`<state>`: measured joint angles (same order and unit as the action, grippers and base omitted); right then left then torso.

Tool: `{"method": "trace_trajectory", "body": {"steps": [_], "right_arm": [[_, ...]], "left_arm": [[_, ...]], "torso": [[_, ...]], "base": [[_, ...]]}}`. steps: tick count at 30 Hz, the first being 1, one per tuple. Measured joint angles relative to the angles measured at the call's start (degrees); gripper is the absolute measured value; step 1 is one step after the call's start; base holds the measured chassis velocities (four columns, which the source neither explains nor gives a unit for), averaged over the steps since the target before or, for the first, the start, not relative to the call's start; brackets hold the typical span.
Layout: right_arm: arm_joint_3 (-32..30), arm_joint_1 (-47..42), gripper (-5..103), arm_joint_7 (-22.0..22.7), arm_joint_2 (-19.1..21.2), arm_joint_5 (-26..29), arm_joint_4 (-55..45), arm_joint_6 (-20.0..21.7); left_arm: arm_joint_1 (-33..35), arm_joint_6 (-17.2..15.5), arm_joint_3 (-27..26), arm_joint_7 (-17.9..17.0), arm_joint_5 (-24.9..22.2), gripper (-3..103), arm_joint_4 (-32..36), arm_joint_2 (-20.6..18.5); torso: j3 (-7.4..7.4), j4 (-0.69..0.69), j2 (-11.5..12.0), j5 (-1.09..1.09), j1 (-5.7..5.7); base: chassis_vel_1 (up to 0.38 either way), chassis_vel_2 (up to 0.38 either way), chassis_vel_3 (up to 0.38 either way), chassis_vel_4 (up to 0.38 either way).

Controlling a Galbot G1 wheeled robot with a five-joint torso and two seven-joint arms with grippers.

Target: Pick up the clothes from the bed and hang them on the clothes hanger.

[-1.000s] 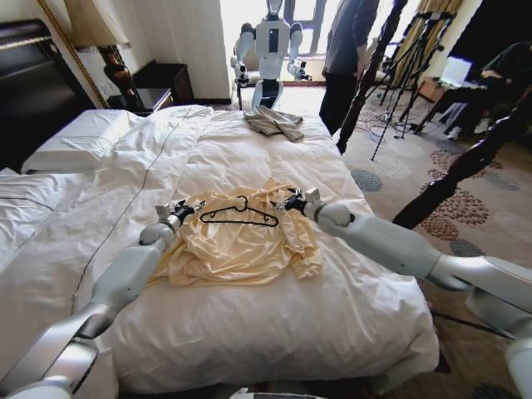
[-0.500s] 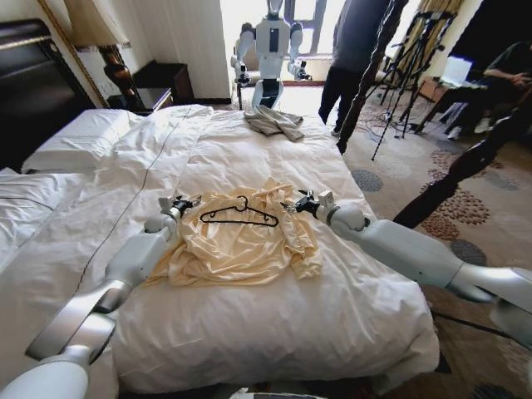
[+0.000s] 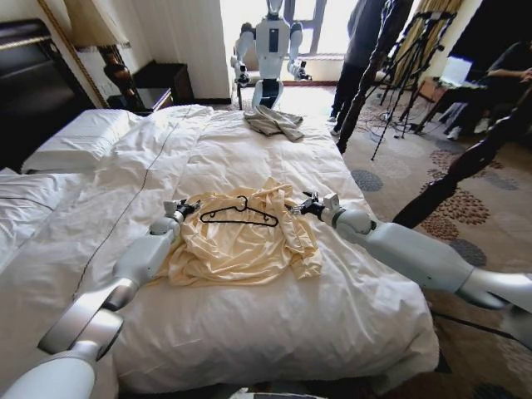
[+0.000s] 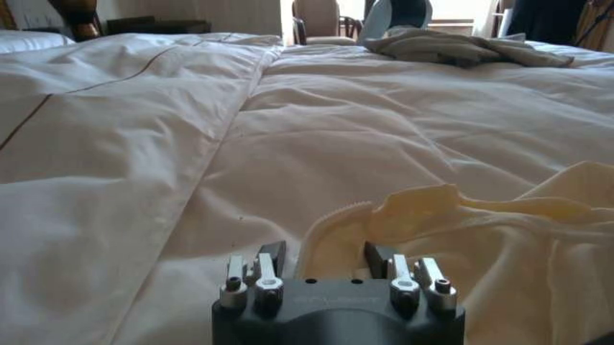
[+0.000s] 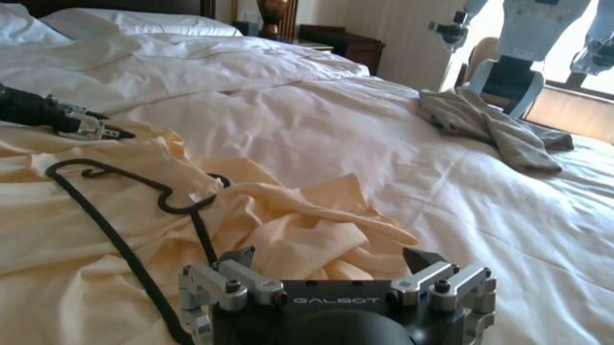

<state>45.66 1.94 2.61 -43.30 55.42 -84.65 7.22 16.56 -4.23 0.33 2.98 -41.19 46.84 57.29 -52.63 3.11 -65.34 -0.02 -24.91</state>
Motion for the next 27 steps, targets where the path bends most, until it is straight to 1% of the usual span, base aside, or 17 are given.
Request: {"method": "trace_trajectory", "body": {"steps": [1, 2, 6, 7, 8, 9, 10, 11, 14, 15, 19, 23, 24, 25, 26, 27], "right_arm": [[-0.1, -0.1, 100, 0.1, -0.1, -0.2, 0.0, -0.1], [-0.1, -0.1, 100, 0.1, -0.1, -0.2, 0.0, -0.1], [-0.1, -0.1, 100, 0.3, -0.1, -0.3, -0.1, -0.1], [-0.1, -0.1, 100, 0.3, -0.1, -0.3, -0.1, -0.1], [-0.1, 0.0, 100, 0.3, 0.0, -0.3, -0.2, -0.1], [-0.1, 0.1, 100, 0.4, 0.1, -0.3, -0.3, -0.1], [-0.1, 0.1, 100, 0.5, 0.2, -0.3, -0.4, -0.1], [-0.1, 0.1, 100, 0.5, 0.2, -0.3, -0.4, -0.1], [-0.3, 0.2, 100, 0.6, 0.7, -0.5, -0.4, -0.1], [-0.4, 0.3, 100, 0.6, 0.9, -0.6, -0.4, 0.0], [-0.5, 0.5, 100, 0.6, 1.0, -0.6, -0.1, 0.0], [-1.0, 0.8, 100, 0.6, 0.6, -0.9, 0.4, 0.2], [-1.0, 0.8, 100, 0.6, 0.6, -0.9, 0.4, 0.2], [-1.1, 0.8, 100, 0.6, 0.6, -1.1, 0.4, 0.2], [-1.1, 0.7, 100, 0.6, 0.6, -1.2, 0.4, 0.2], [-1.2, 0.5, 100, 0.6, 0.5, -1.4, 0.3, 0.2]], "left_arm": [[0.2, 0.0, 0.0, 0.0, 0.0, 53, 0.3, -0.2], [0.2, 0.0, 0.0, 0.0, 0.0, 53, 0.3, -0.2], [0.5, 0.1, -0.1, 0.0, -0.1, 31, 0.9, -0.5], [0.5, 0.1, -0.1, 0.0, -0.1, 31, 0.9, -0.5], [0.6, 0.1, -0.1, 0.0, -0.1, 26, 1.0, -0.5], [0.6, 0.1, -0.1, 0.0, -0.1, 26, 1.1, -0.5], [0.6, 0.1, -0.1, 0.0, -0.1, 21, 1.2, -0.5], [0.6, 0.1, -0.1, 0.0, -0.1, 21, 1.2, -0.5], [1.4, 0.2, -0.6, -0.4, 0.0, 5, 2.3, -0.4], [2.0, 0.2, -1.2, -0.6, 0.2, 2, 3.2, -0.4], [3.3, 0.0, -2.8, -1.0, 1.2, 1, 5.5, -0.7], [6.6, -0.6, -6.2, -2.1, 3.8, 1, 13.6, -2.8], [6.6, -0.6, -6.2, -2.1, 3.8, 1, 13.6, -2.8], [7.7, -1.2, -7.4, -2.7, 4.2, 1, 16.8, -3.6], [8.1, -1.4, -7.8, -2.9, 4.3, 1, 17.8, -3.9], [9.4, -2.3, -9.3, -3.6, 4.4, 1, 21.5, -4.8]], "torso": [[0.00, 0.00, 0.0, 0.00, 0.00], [0.00, 0.00, 0.0, 0.00, 0.00], [0.00, 0.00, 0.0, 0.00, 0.00], [0.00, 0.00, 0.0, 0.00, 0.00], [0.00, 0.00, 0.0, 0.00, 0.00], [0.00, 0.00, 0.0, 0.00, 0.00], [0.00, 0.00, 0.0, 0.00, 0.00], [0.00, 0.00, 0.0, 0.00, 0.00], [0.00, 0.01, 0.0, 0.00, 0.00], [0.00, 0.01, 0.0, 0.00, 0.00], [0.00, 0.01, 0.0, 0.00, 0.00], [0.00, 0.00, 0.0, 0.00, 0.00], [0.00, 0.00, 0.0, 0.00, 0.00], [0.00, -0.01, 0.0, -0.02, 0.00], [0.00, -0.01, 0.0, -0.02, 0.00], [0.00, 0.01, 0.0, -0.01, 0.00]], "base": [[0.000, 0.000, 0.000, 0.000], [0.000, 0.000, 0.000, 0.000], [0.000, 0.000, 0.000, 0.000], [0.000, 0.000, 0.000, 0.000], [0.000, 0.000, 0.000, 0.000], [0.000, 0.000, 0.000, 0.000], [0.000, 0.000, 0.000, 0.000], [0.000, 0.000, 0.000, 0.000], [0.000, 0.000, 0.000, 0.000], [0.000, 0.000, 0.000, 0.000], [0.000, 0.000, 0.000, 0.000], [0.000, 0.000, 0.000, 0.000], [0.000, 0.000, 0.000, 0.000], [0.000, 0.000, 0.000, 0.000], [0.000, 0.000, 0.000, 0.000], [0.000, 0.000, 0.000, 0.000]]}}
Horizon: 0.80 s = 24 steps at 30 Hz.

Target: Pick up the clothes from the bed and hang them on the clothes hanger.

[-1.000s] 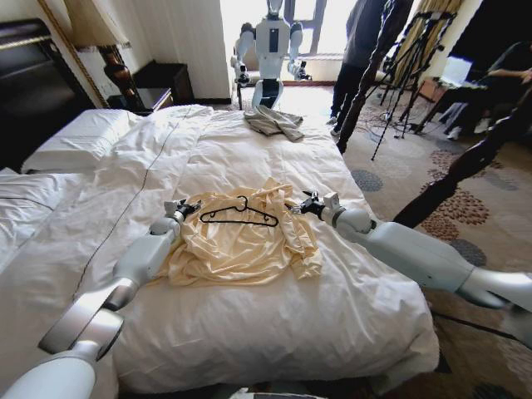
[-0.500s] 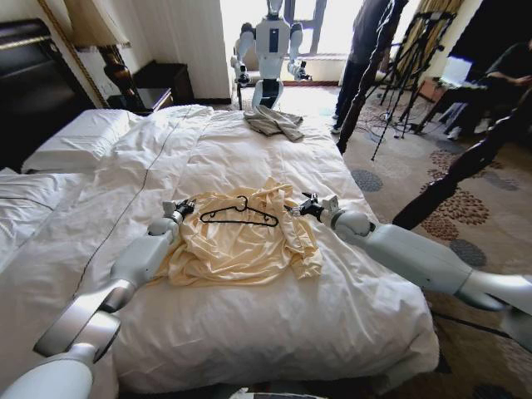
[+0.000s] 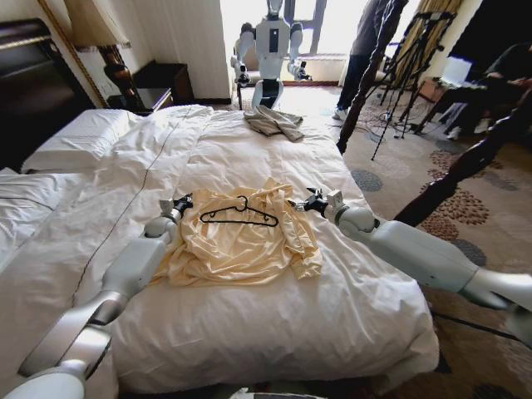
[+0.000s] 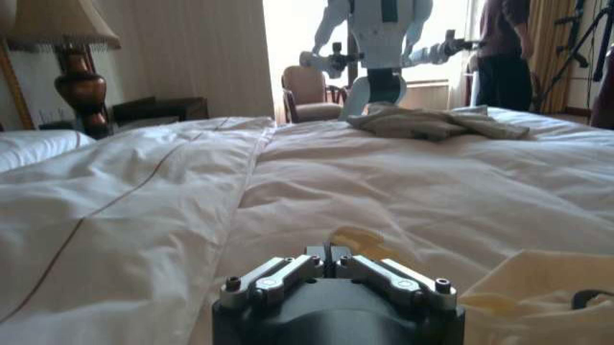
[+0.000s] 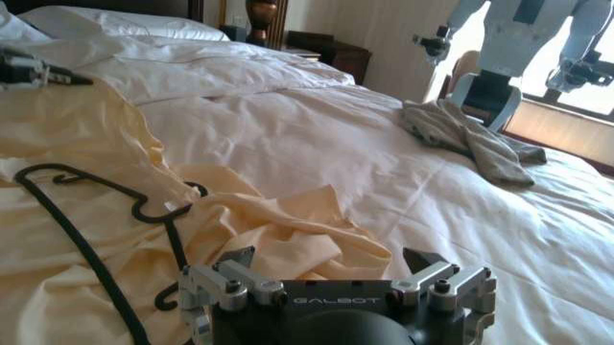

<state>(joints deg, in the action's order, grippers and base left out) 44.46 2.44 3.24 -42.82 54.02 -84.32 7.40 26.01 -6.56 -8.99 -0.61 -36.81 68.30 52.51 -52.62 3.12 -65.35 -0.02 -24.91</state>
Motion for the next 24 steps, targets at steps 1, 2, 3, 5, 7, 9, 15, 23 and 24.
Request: {"method": "trace_trajectory", "body": {"steps": [1, 2, 3, 5, 7, 9, 15, 23, 24], "right_arm": [[0.0, 0.0, 100, 0.0, 0.0, 0.0, 0.0, 0.0], [-0.1, -0.1, 100, 0.0, 0.0, -0.2, 0.0, 0.0], [-0.3, -0.3, 100, 0.0, 0.0, -0.3, 0.0, 0.0], [-0.4, -0.4, 100, 0.0, 0.0, -0.5, 0.0, 0.0], [-0.5, -0.4, 100, -0.1, 0.0, -0.6, 0.0, 0.0], [-0.5, -0.4, 100, -0.2, 0.1, -0.8, 0.0, -0.1], [-0.8, -1.0, 100, -0.1, -0.2, -1.3, -0.2, -0.1], [-2.0, -2.9, 100, 0.6, 0.0, -2.4, -1.3, 0.0], [-2.0, -2.9, 100, 0.6, 0.0, -2.4, -1.3, 0.0]], "left_arm": [[0.0, 0.0, 0.0, 0.0, 0.0, 1, 0.0, 0.0], [1.0, -0.8, -1.0, -0.6, 0.0, 1, 2.4, -0.7], [2.8, -1.9, -2.4, -1.3, -0.1, 1, 6.5, -1.6], [5.3, -3.6, -4.4, -2.2, -0.3, 1, 11.8, -2.8], [8.0, -5.7, -6.2, -3.2, -1.0, 1, 16.5, -3.9], [11.3, -7.7, -8.0, -4.2, -1.6, 1, 21.8, -4.7], [19.8, -11.2, -10.4, -7.2, -2.7, 1, 35.0, -6.5], [28.0, -13.1, -9.2, -10.8, -2.9, 1, 48.2, -6.5], [28.0, -13.1, -9.2, -10.8, -2.9, 1, 48.2, -6.5]], "torso": [[0.00, 0.00, 0.0, 0.00, 0.00], [0.00, 0.00, 0.0, 0.01, 0.00], [0.00, -0.01, 0.0, 0.00, 0.00], [0.00, 0.00, 0.0, 0.01, 0.00], [0.00, 0.00, 0.0, 0.01, 0.00], [0.00, -0.01, 0.0, -0.01, 0.01], [0.00, -0.01, 0.0, 0.00, 0.01], [0.01, -0.01, 0.0, 0.01, 0.01], [0.01, -0.01, 0.0, 0.01, 0.01]], "base": [[0.000, 0.000, 0.000, 0.000], [0.000, 0.000, 0.000, 0.000], [0.000, 0.000, 0.000, 0.000], [0.000, 0.000, 0.000, 0.000], [0.000, 0.000, 0.000, 0.000], [0.000, 0.000, 0.000, 0.000], [0.000, 0.000, 0.000, 0.000], [0.000, 0.000, 0.000, 0.000], [0.000, 0.000, 0.000, 0.000]]}}
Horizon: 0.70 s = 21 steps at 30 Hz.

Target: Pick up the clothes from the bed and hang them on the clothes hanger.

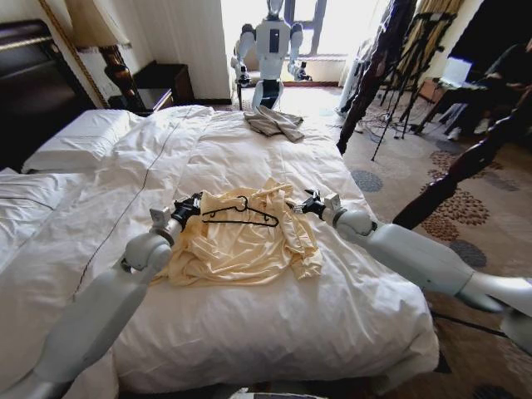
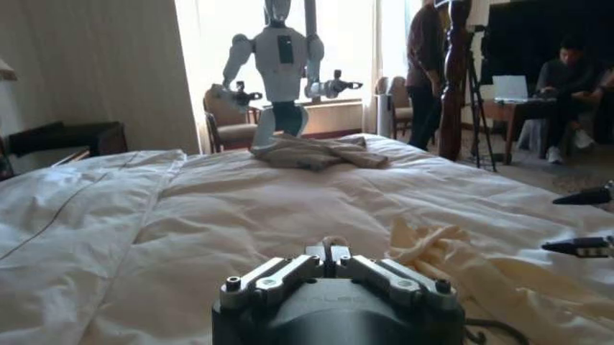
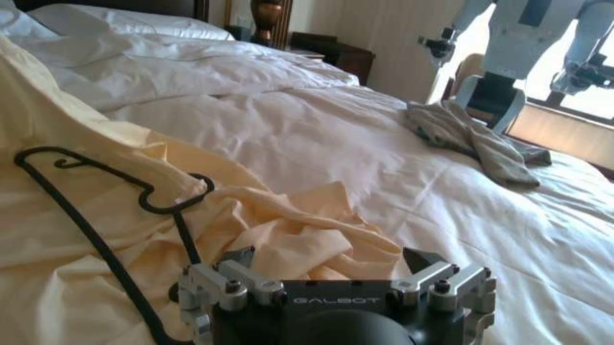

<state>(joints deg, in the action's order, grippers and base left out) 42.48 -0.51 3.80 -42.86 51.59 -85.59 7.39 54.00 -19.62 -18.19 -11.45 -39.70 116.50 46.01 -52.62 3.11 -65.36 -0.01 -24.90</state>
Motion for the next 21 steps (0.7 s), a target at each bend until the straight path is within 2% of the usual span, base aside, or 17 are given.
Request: {"method": "trace_trajectory", "body": {"steps": [4, 7, 8, 10, 11, 15, 21], "right_arm": [[-0.2, -0.5, 100, 0.2, 0.9, -0.1, -0.7, 0.1], [-0.5, -0.7, 100, 0.8, 1.4, -0.2, -0.9, 0.2], [-0.5, -0.7, 100, 0.8, 1.4, -0.2, -0.9, 0.2], [-0.5, -0.7, 100, 1.0, 1.5, -0.2, -1.0, 0.3], [-0.5, -0.7, 100, 1.3, 1.7, -0.1, -1.2, 0.4], [-0.5, -0.9, 100, 1.8, 2.4, 0.0, -1.8, 0.5], [-0.6, -1.2, 100, 1.8, 3.5, 0.0, -1.8, 0.5]], "left_arm": [[1.8, 0.4, 2.5, 0.0, 1.8, 1, 1.0, 0.6], [1.7, 1.6, 8.7, 0.0, 3.9, 1, 0.0, 2.7], [1.7, 1.6, 8.7, 0.0, 3.9, 1, 0.0, 2.7], [0.7, 2.5, 12.5, -0.5, 4.6, 1, -1.2, 4.0], [-0.2, 3.3, 15.4, -0.9, 5.4, 1, -2.6, 5.6], [-1.5, 4.3, 19.2, -1.7, 6.2, 1, -4.4, 8.5], [-2.1, 4.7, 21.6, -1.8, 6.7, 1, -6.2, 11.5]], "torso": [[0.00, 0.00, 0.0, 0.00, 0.00], [0.00, 0.00, 0.0, 0.00, 0.00], [0.00, 0.00, 0.0, 0.00, 0.00], [0.00, 0.00, 0.0, 0.00, -0.01], [-0.01, 0.00, 0.0, -0.01, -0.01], [-0.01, 0.00, 0.0, 0.00, -0.01], [-0.01, 0.01, 0.0, 0.01, -0.01]], "base": [[0.000, 0.000, 0.000, 0.000], [0.000, 0.000, 0.000, 0.000], [0.000, 0.000, 0.000, 0.000], [0.000, 0.000, 0.000, 0.000], [0.000, 0.000, 0.000, 0.000], [0.000, 0.000, 0.000, 0.000], [0.000, 0.000, 0.000, 0.000]]}}
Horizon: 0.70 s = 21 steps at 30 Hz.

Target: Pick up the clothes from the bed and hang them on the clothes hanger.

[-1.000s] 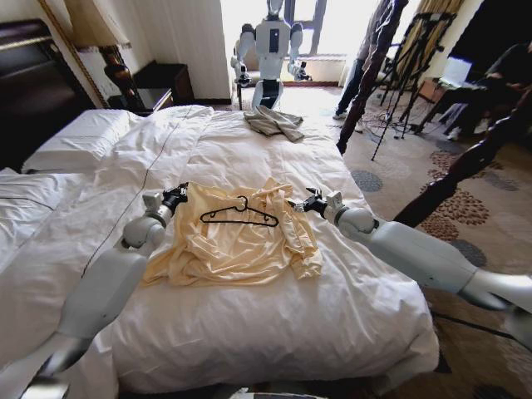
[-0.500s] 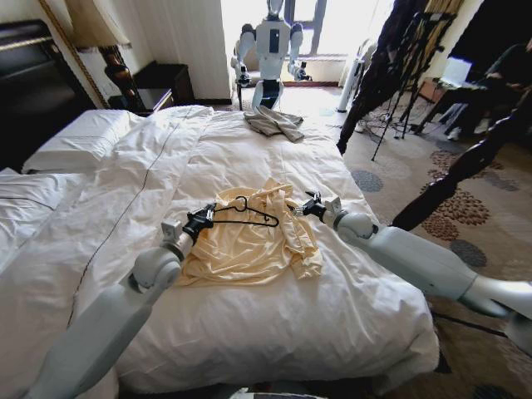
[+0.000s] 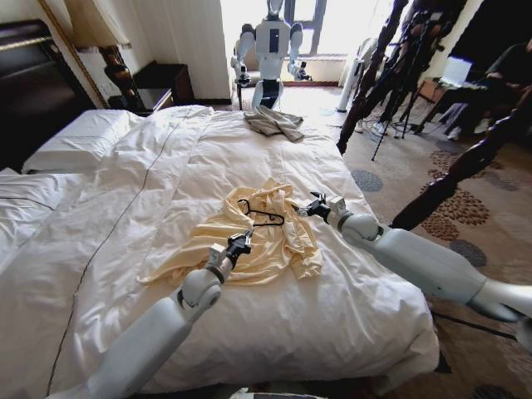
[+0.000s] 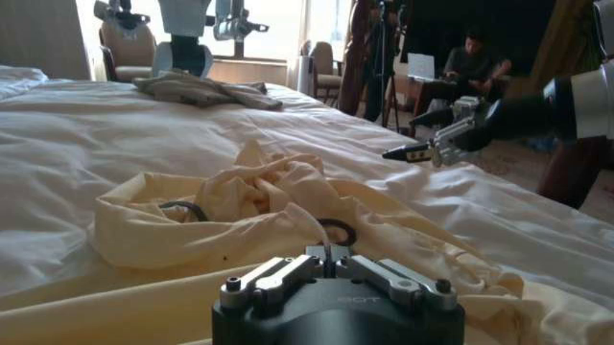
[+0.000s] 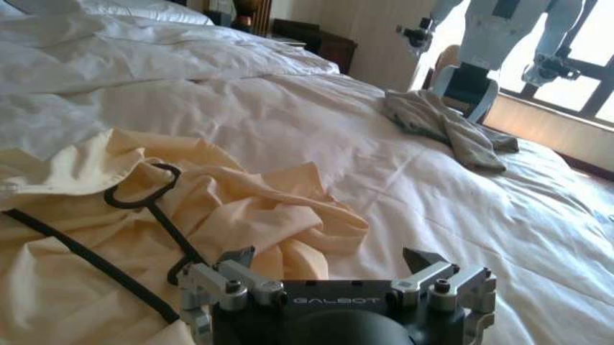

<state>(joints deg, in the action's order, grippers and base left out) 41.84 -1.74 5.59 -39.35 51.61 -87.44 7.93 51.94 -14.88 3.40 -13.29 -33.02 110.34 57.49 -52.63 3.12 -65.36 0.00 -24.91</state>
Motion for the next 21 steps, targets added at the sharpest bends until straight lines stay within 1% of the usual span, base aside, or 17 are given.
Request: {"method": "trace_trajectory", "body": {"steps": [1, 2, 5, 6, 7, 10, 11, 13, 14, 16, 18, 21], "right_arm": [[-0.2, -0.1, 100, 0.0, 0.2, 0.0, 0.1, 0.0], [-0.2, -0.1, 100, 0.0, 0.2, 0.0, 0.1, 0.0], [-0.4, -0.2, 100, 0.3, 0.3, 0.0, 0.1, 0.2], [-0.4, -0.2, 100, 0.3, 0.3, 0.0, 0.1, 0.2], [-0.5, -0.2, 100, 0.4, 0.3, 0.1, 0.1, 0.3], [-0.6, 0.0, 100, 0.5, 0.3, 0.4, 0.4, 0.6], [-0.6, 0.0, 100, 0.5, 0.3, 0.4, 0.4, 0.6], [-0.8, 0.3, 100, 0.5, 0.1, 0.5, 0.8, 0.9], [-0.8, 0.3, 100, 0.5, 0.1, 0.5, 0.8, 0.9], [-1.5, 0.6, 100, 0.6, -0.4, 1.1, 1.4, 1.5], [-1.9, 0.9, 100, 0.8, -0.7, 1.6, 1.9, 1.8], [-3.0, 1.7, 100, 1.0, -3.0, 2.8, 4.5, 2.4]], "left_arm": [[-0.3, 0.8, 0.8, 0.0, 0.9, 1, -1.6, 1.1], [-0.3, 0.8, 0.8, 0.0, 0.9, 1, -1.6, 1.1], [-0.5, 1.6, 1.7, 0.1, 2.2, 1, -4.7, 3.1], [-0.5, 1.6, 1.7, 0.1, 2.2, 1, -4.7, 3.1], [-0.5, 1.8, 1.8, 0.1, 2.8, -2, -5.7, 3.7], [0.2, 2.5, 1.7, 0.2, 4.0, 14, -7.2, 4.4], [0.2, 2.5, 1.7, 0.2, 4.0, 14, -7.2, 4.4], [1.4, 2.7, 1.0, 0.6, 4.7, 24, -7.1, 4.2], [1.4, 2.7, 1.0, 0.6, 4.7, 24, -7.1, 4.2], [3.2, 2.9, -0.4, 1.5, 5.3, 35, -6.0, 3.6], [4.2, 3.1, -1.3, 1.7, 5.4, 35, -5.2, 3.0], [6.0, 3.3, -3.7, 1.7, 5.5, 53, -2.4, 1.3]], "torso": [[0.00, 0.00, 0.0, -0.02, 0.00], [0.00, 0.00, 0.0, -0.02, 0.00], [0.00, 0.00, 0.0, -0.02, 0.00], [0.00, 0.00, 0.0, -0.02, 0.00], [0.00, -0.01, 0.0, -0.02, 0.00], [0.00, 0.00, 0.0, -0.02, 0.00], [0.00, 0.00, 0.0, -0.02, 0.00], [0.00, 0.00, 0.0, -0.03, 0.00], [0.00, 0.00, 0.0, -0.03, 0.00], [0.00, 0.00, 0.0, -0.02, 0.00], [0.00, -0.01, 0.0, -0.03, 0.00], [0.00, -0.01, 0.0, -0.02, 0.00]], "base": [[0.000, 0.000, 0.000, 0.000], [0.000, 0.000, 0.000, 0.000], [0.000, 0.000, 0.000, 0.000], [0.000, 0.000, 0.000, 0.000], [0.000, 0.000, 0.000, 0.000], [0.000, 0.000, 0.000, 0.000], [0.000, 0.000, 0.000, 0.000], [0.000, 0.000, 0.000, 0.000], [0.000, 0.000, 0.000, 0.000], [0.000, 0.000, 0.000, 0.000], [0.000, 0.000, 0.000, 0.000], [0.000, 0.000, 0.000, 0.000]]}}
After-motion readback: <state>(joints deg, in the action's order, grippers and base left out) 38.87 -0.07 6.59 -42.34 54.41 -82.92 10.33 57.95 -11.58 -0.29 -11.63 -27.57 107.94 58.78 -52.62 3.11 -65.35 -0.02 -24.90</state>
